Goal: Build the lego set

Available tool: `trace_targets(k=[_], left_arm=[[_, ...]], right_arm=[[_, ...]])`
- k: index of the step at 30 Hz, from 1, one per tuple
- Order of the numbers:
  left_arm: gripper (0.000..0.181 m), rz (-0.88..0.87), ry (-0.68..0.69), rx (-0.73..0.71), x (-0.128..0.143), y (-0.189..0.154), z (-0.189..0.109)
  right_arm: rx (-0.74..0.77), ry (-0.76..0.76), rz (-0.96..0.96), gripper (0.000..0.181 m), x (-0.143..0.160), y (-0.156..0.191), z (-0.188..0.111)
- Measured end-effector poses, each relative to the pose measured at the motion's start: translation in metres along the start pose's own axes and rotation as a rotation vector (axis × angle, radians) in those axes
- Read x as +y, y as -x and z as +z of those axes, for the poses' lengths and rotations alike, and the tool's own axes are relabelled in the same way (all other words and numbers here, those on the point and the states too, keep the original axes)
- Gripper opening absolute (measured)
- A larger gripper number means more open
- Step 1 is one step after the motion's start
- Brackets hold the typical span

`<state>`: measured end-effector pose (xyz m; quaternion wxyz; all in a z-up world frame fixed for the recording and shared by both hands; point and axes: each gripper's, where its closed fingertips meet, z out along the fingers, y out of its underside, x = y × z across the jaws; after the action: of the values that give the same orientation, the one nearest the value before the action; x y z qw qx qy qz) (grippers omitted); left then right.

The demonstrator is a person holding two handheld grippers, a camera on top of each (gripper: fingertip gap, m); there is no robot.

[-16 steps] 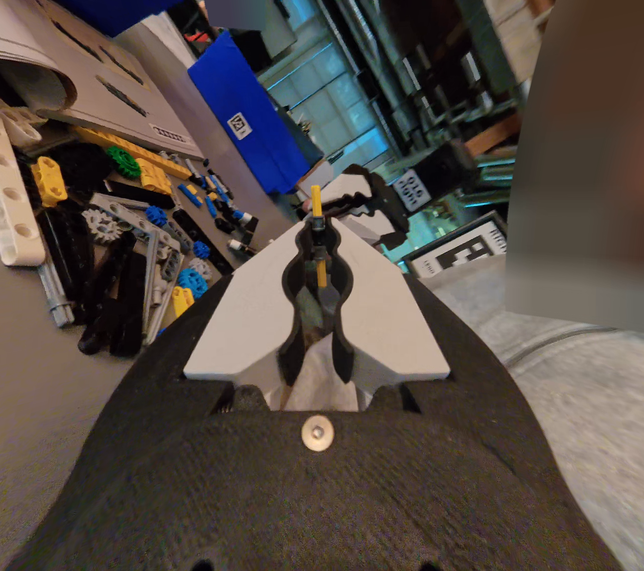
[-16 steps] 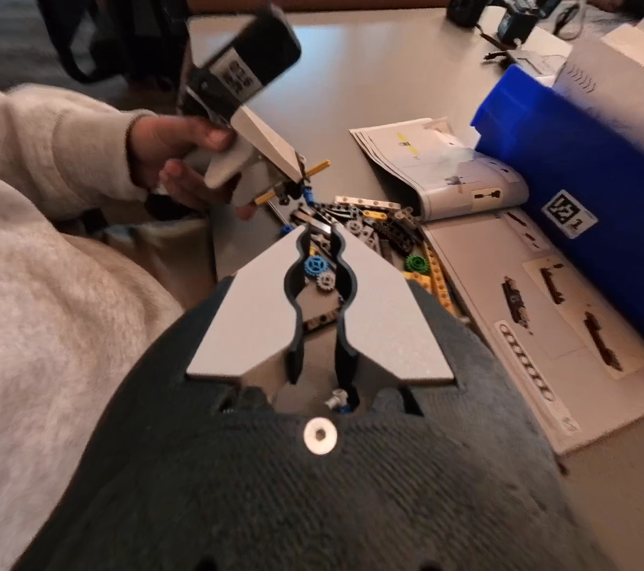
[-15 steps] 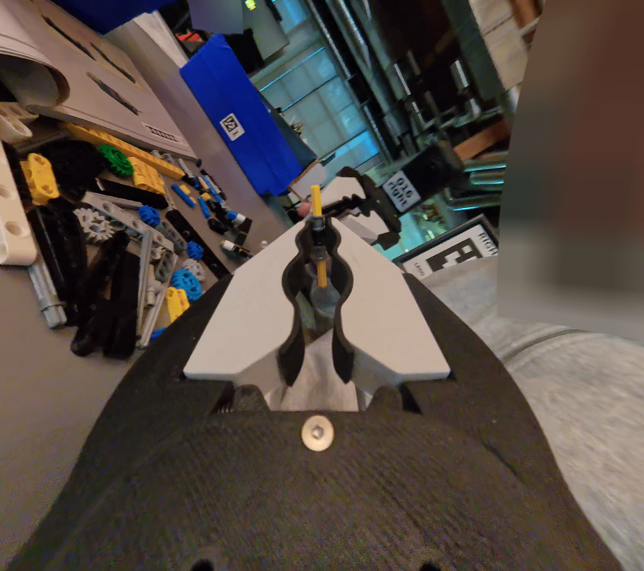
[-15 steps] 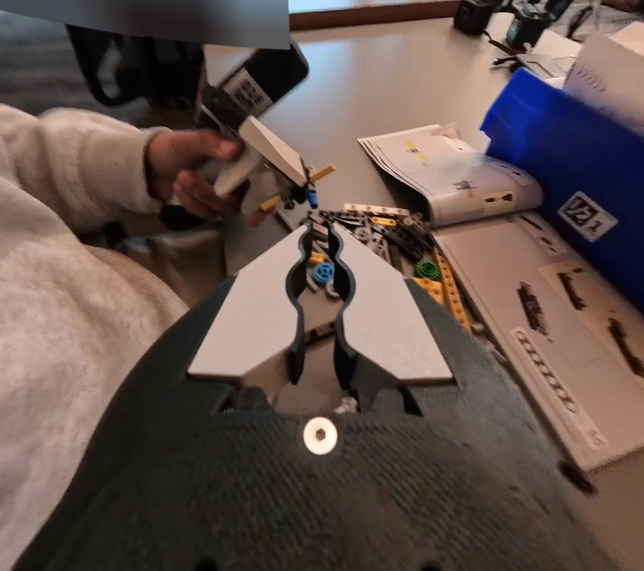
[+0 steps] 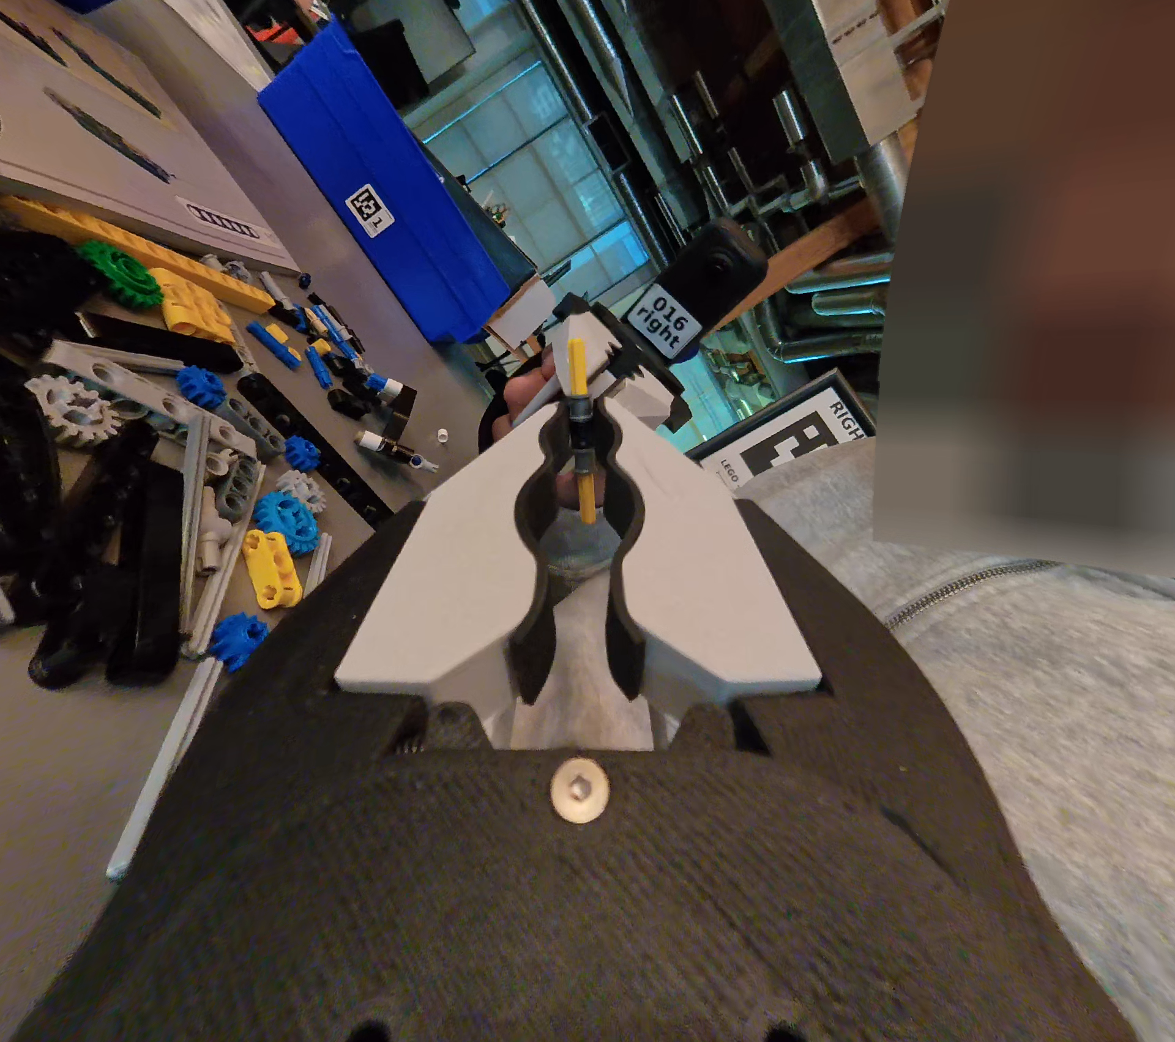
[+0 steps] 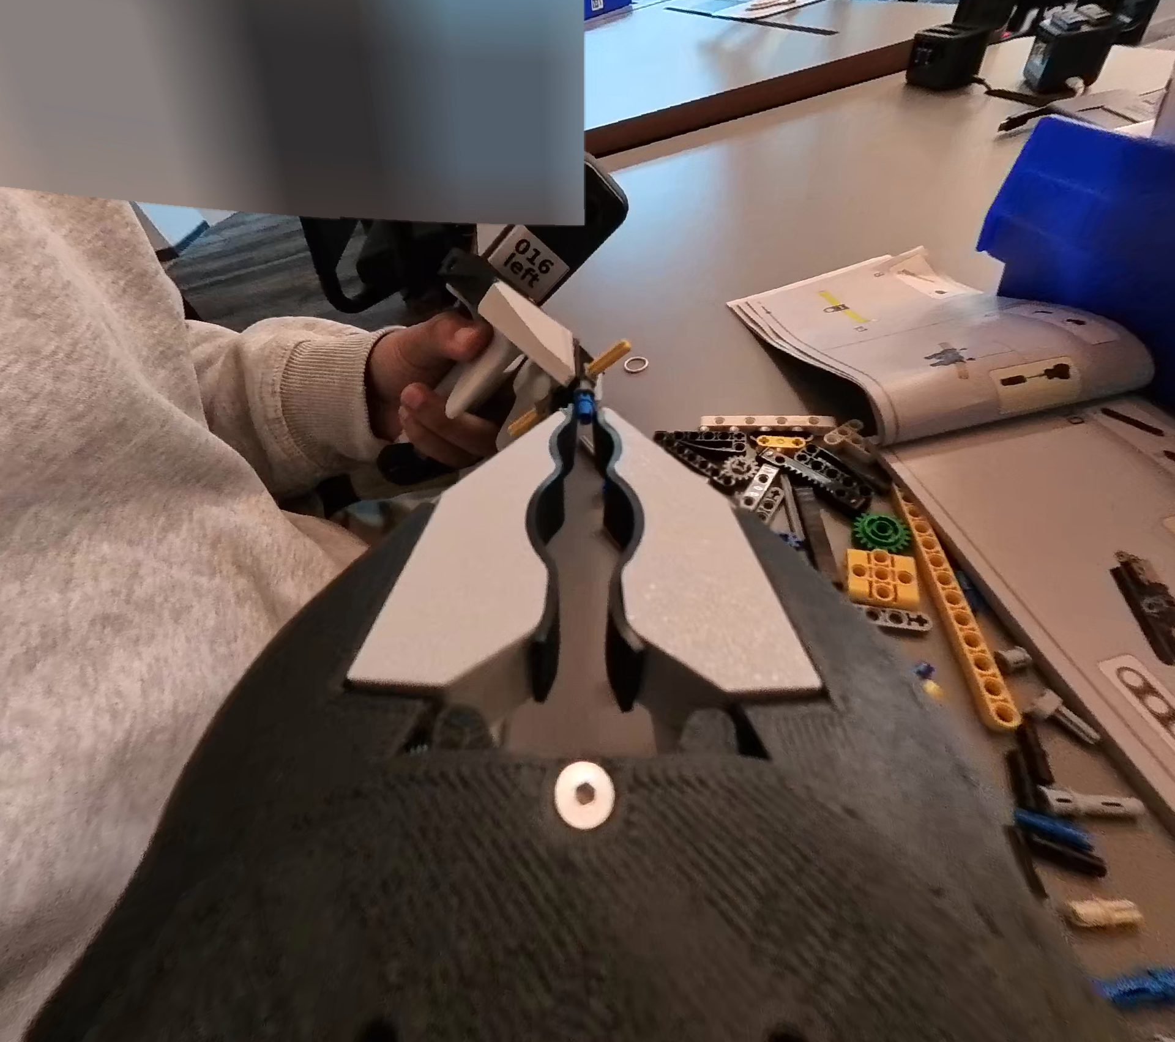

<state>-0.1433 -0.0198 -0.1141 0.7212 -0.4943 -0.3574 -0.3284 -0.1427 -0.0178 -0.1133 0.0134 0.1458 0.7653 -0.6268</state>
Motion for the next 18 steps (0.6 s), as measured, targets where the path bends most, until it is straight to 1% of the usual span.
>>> trace_targets(k=[8,18], left_arm=[[0.006,0.006,0.026,-0.022,0.004,0.003,0.001],[0.006,0.016,0.085,-0.029,0.012,0.004,0.002]], right_arm=[[-0.005,0.030,-0.003,0.002,0.004,0.000,0.000],[-0.060,0.056,0.014,0.002,0.009,0.005,-0.002]])
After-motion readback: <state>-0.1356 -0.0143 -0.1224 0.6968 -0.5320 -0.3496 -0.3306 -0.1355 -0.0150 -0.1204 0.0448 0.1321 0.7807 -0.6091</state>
